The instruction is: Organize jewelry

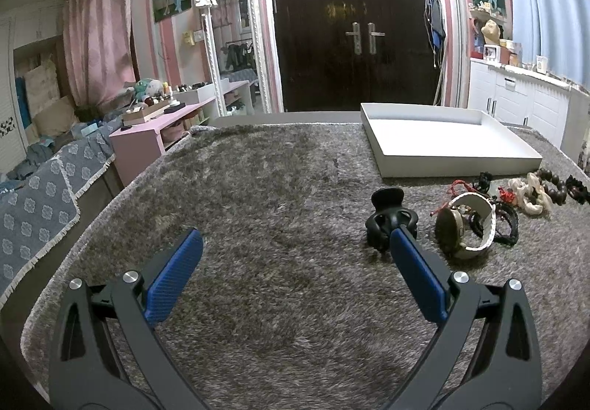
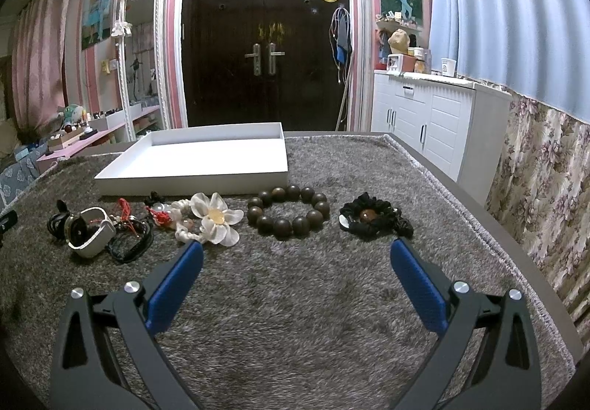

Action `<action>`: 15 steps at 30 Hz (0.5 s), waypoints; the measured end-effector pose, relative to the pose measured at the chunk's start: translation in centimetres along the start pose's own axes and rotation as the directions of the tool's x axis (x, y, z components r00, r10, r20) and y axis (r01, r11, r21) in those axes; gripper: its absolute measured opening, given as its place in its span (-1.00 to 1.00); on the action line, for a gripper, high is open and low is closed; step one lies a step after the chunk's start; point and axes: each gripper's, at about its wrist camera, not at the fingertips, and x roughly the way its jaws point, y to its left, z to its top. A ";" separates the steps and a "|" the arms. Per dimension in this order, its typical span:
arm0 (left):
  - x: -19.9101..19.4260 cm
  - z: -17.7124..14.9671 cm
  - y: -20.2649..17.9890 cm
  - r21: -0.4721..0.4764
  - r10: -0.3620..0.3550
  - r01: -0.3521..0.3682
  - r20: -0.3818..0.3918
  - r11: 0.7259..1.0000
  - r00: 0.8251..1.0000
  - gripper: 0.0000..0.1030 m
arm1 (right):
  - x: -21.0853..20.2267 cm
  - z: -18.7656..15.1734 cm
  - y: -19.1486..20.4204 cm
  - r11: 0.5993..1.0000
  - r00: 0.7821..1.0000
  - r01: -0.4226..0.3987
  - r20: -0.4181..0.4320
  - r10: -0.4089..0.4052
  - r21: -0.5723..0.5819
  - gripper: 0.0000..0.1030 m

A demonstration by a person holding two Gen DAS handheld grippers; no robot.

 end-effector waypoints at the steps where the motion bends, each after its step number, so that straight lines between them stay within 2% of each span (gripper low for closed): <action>1: 0.0 0.0 0.1 -0.006 -0.003 0.003 -0.001 1.000 1.000 0.94 | 0.0 0.0 0.0 1.000 1.000 0.000 -0.001 0.000 0.000 0.96; 7: 0.3 -0.1 0.7 -0.052 -0.052 0.051 -0.024 0.997 0.998 0.94 | 0.1 0.0 0.0 1.000 1.000 0.000 0.000 0.000 0.000 0.96; 12: 0.1 -0.1 -0.2 -0.022 -0.042 0.041 -0.021 0.999 0.999 0.94 | 0.0 0.0 0.0 1.000 1.000 0.001 0.000 -0.001 0.000 0.96; 15: 0.4 -0.1 0.1 -0.038 -0.059 0.057 -0.035 0.998 0.998 0.90 | 0.0 0.0 0.0 1.000 1.000 0.001 0.000 -0.001 0.000 0.96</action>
